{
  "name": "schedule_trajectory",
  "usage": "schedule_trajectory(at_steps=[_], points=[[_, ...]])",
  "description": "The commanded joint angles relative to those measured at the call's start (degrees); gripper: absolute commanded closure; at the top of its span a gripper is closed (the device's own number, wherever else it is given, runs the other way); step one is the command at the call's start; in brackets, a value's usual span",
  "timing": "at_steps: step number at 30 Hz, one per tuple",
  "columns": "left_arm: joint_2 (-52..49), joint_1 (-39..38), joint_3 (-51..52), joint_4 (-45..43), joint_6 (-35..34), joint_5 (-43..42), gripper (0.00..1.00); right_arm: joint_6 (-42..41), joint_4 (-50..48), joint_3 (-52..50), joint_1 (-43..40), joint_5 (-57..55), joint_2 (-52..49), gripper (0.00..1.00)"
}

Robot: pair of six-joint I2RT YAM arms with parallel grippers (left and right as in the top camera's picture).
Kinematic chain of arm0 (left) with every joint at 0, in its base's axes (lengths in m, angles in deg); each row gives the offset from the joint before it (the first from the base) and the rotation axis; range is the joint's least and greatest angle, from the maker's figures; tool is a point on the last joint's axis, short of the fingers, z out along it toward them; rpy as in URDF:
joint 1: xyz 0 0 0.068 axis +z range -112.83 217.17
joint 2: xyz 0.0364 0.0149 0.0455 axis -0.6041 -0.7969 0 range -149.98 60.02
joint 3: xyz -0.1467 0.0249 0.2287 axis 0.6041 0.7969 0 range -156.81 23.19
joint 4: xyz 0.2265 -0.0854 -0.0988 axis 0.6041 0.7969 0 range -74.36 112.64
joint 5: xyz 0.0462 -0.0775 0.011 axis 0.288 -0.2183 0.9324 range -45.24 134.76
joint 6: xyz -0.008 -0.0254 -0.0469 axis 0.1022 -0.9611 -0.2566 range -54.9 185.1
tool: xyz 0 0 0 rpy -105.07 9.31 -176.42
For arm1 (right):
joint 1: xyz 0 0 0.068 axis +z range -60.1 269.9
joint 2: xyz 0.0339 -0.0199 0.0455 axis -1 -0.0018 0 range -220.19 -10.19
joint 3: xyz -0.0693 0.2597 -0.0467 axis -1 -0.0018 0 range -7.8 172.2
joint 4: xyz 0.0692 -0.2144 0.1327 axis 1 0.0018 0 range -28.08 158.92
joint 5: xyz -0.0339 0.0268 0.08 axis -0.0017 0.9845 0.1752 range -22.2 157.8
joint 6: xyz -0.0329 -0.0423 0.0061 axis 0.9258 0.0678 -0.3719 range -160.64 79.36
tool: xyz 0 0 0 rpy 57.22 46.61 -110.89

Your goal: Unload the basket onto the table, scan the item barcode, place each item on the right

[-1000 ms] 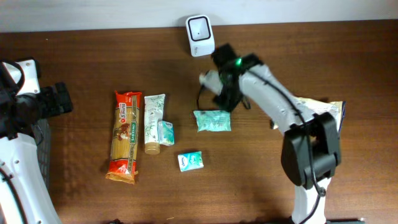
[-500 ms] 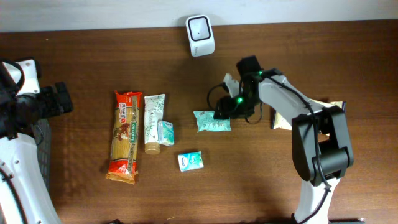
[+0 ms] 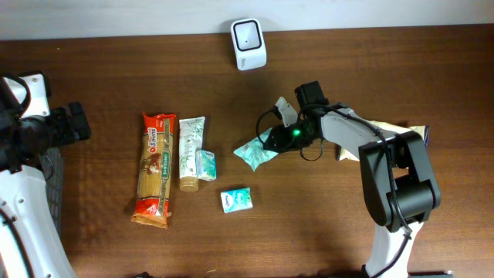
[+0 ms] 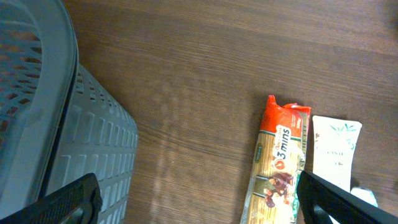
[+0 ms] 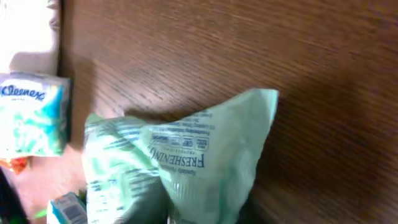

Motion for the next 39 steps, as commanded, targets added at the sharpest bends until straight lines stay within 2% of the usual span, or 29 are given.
schedule_trajectory(at_steps=[1, 7, 16, 21, 23, 28, 30, 33, 36, 39], points=[[0.28, -0.11, 0.0, -0.09, 0.92, 0.02, 0.01, 0.83, 1.18, -0.9, -0.72, -2.82, -0.5, 0.96], [0.28, -0.11, 0.0, -0.09, 0.92, 0.02, 0.01, 2.54, 8.57, 6.23, -2.95, -2.8, 10.23, 0.96], [0.28, -0.11, 0.0, -0.09, 0.92, 0.0, 0.01, 0.11, 9.03, 10.73, -3.04, -2.86, 31.02, 0.96], [0.28, -0.11, 0.0, -0.09, 0.92, 0.0, 0.01, 0.11, 9.16, 10.73, -2.93, -4.33, 33.0, 0.96], [0.28, -0.11, 0.0, -0.09, 0.92, 0.02, 0.01, 0.13, 7.5, 10.73, -1.64, -10.86, 32.35, 0.96], [0.28, -0.11, 0.0, -0.09, 0.92, 0.0, 0.01, 1.49, -1.62, 11.26, 5.73, -35.3, 28.06, 0.96], [0.28, -0.11, 0.0, -0.09, 0.92, 0.02, 0.01, 4.79, -4.74, 13.31, 7.74, -41.4, 25.4, 0.96], [0.28, -0.11, 0.0, -0.09, 0.92, 0.02, 0.01, 14.05, -11.87, 16.79, 10.25, -52.52, 19.87, 0.96], [0.28, -0.11, 0.0, -0.09, 0.92, 0.0, 0.01, 24.33, -23.39, 16.81, 11.13, -58.97, 14.16, 0.96], [0.28, -0.11, 0.0, -0.09, 0.92, 0.02, 0.01, 35.85, -32.17, 16.81, 11.1, -59.67, 9.25, 0.96]])
